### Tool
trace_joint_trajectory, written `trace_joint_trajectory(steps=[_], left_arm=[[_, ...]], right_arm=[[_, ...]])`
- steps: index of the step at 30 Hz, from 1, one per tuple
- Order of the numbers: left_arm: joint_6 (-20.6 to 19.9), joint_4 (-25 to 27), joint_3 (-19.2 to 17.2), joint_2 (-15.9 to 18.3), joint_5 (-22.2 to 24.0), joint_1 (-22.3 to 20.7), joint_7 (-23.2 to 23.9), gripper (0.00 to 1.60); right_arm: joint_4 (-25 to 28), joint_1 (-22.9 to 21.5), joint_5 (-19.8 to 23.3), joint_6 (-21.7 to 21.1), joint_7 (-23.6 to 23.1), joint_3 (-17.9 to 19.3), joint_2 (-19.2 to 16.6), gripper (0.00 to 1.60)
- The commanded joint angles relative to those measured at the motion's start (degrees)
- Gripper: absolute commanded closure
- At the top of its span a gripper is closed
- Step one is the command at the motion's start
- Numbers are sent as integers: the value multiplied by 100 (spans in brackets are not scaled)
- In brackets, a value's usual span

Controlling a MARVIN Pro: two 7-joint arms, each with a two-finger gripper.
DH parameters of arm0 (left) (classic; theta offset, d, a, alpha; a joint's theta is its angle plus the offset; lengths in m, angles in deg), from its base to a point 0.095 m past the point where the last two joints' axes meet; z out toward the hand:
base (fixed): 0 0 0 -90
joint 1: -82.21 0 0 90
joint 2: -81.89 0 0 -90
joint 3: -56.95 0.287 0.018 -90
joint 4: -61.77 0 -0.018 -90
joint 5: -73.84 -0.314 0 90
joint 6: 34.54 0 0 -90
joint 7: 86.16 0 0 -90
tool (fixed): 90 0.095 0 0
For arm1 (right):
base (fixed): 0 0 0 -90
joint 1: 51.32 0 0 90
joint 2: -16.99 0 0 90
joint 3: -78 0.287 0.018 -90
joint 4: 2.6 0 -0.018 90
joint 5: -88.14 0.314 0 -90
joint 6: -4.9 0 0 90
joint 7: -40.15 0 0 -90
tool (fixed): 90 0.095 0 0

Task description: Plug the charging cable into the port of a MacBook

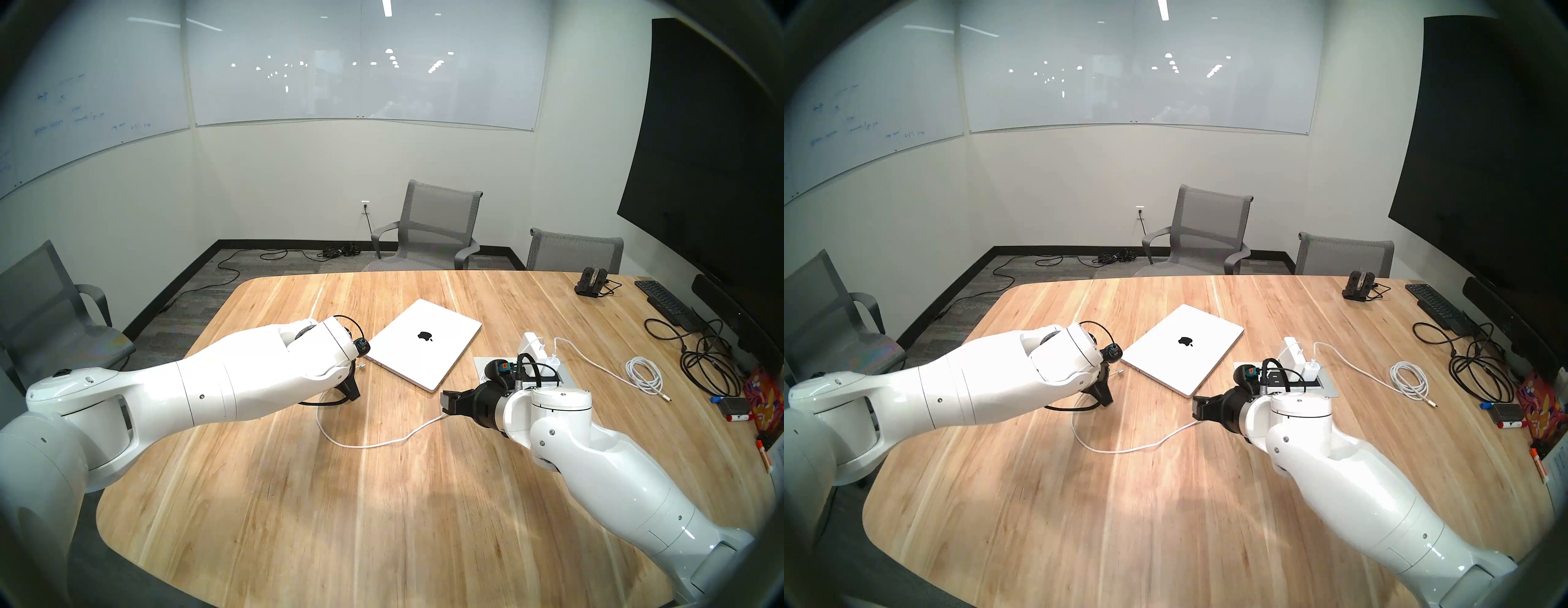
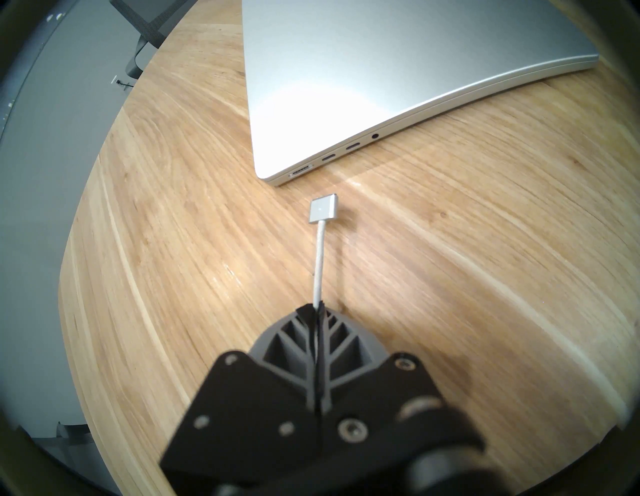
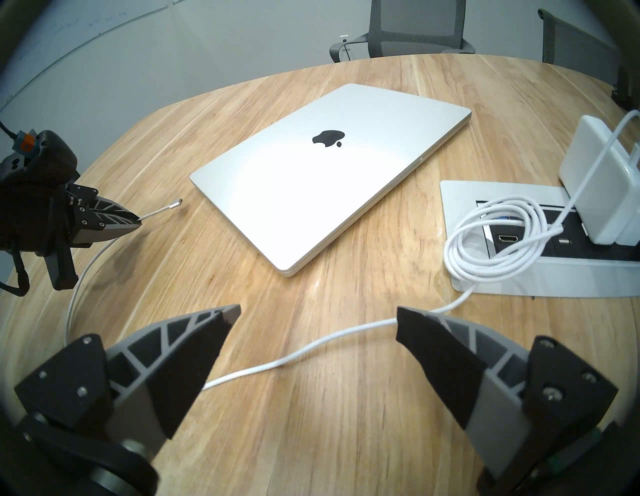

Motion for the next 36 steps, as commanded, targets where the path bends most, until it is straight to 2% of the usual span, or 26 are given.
trace_joint_trajectory(steps=[1,26,36], left_arm=[[11,30,-23,-3,-2,-155,-19,160],[11,30,58,4,94,-211,-72,160],[11,145,55,-5,153,-176,-238,160]], right_arm=[[90,-38,-8,-3,0,8,6,0],[90,-38,-8,-3,0,8,6,0],[90,-38,-8,-3,0,8,6,0]])
